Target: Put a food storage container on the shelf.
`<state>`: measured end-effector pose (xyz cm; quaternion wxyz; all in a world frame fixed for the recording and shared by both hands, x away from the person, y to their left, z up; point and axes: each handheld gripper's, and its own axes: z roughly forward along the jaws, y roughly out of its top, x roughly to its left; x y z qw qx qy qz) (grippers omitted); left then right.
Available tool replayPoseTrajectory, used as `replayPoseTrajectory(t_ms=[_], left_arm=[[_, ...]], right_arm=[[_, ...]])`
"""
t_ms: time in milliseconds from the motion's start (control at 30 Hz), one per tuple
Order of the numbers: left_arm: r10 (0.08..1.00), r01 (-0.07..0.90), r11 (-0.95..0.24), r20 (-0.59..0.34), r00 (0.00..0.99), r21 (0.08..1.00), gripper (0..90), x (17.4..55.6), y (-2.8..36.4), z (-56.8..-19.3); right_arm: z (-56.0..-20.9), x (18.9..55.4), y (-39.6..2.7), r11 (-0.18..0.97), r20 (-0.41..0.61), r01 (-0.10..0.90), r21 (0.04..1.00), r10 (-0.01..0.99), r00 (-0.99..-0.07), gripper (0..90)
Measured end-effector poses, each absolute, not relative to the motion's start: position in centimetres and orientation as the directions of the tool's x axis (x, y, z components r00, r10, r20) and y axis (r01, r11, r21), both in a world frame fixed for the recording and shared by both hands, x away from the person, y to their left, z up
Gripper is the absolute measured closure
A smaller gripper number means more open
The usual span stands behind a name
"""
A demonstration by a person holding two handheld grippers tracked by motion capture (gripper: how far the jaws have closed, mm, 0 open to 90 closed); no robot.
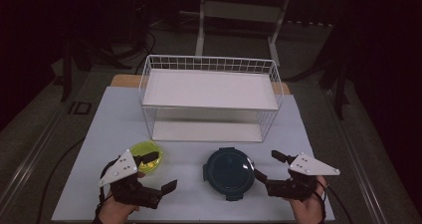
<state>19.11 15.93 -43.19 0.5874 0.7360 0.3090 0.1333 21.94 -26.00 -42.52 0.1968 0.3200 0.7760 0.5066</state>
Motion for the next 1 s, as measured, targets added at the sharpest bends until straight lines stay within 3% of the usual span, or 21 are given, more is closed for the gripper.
replayPoseTrajectory(t_ms=[233, 467, 1000], left_arm=[[0.593, 0.288, -0.155, -0.144, 0.792, 0.945, 0.0, 20.5, 13.5, -42.3], [0.567, 0.385, -0.166, -0.232, 0.790, 0.908, 0.0, 21.9, 11.1, -43.0], [0.547, 0.662, -0.096, -0.516, 0.659, 0.743, 0.0, 25.4, 7.6, -48.0]], right_arm=[[-42.3, 22.5, -26.1, 0.298, 0.031, 0.320, 0.899, 0.687, -0.726, 14.6], [-42.8, 23.3, -25.9, 0.304, 0.044, 0.358, 0.883, 0.705, -0.707, 10.5], [-45.6, 26.7, -26.2, 0.255, 0.283, 0.575, 0.778, 0.674, -0.682, 16.2]])
